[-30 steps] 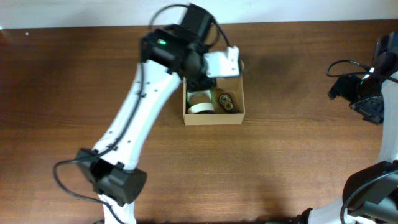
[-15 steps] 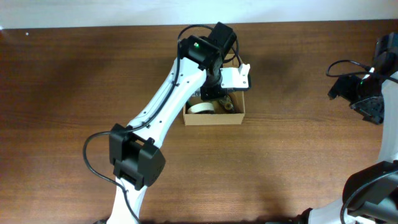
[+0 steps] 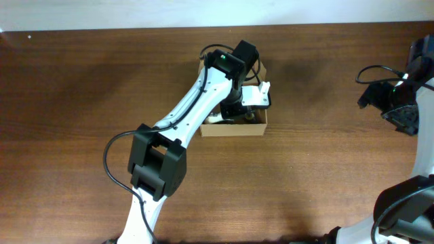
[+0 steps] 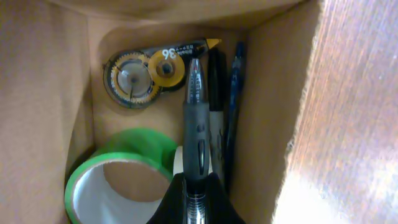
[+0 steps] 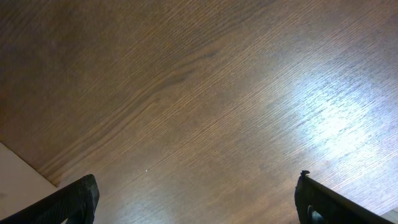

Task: Pack container
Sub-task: 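Carry the dark pen into the box with the left gripper, then release the dark pen in the box and raise the left arm, then move both grippers to the box lid's left and right flaps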

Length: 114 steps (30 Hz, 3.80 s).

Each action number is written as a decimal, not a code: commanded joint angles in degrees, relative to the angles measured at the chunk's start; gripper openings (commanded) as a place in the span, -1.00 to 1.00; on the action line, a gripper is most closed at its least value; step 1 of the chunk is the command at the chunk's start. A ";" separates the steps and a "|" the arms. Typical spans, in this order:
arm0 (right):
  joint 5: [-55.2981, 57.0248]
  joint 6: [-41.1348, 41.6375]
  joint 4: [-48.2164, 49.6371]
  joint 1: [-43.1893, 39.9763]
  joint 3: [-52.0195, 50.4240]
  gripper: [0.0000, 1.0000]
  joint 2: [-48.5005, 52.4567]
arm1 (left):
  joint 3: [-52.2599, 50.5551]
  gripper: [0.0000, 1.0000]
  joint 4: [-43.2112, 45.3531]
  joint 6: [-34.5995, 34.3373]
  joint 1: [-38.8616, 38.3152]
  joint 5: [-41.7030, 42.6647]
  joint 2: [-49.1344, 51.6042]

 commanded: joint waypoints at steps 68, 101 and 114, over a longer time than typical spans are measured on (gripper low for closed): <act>-0.11 0.07 0.02 -0.33 -0.22 0.98 0.46 | -0.74 0.35 12.87 -25.99 18.88 -8.76 -36.28; -51.54 -0.09 28.74 7.10 -0.22 -0.92 20.28 | -18.40 -0.96 30.42 -55.80 40.85 39.28 -4.13; -66.31 3.96 44.15 15.93 -0.22 -0.92 35.43 | -18.40 -0.96 37.05 -62.88 31.93 43.58 8.02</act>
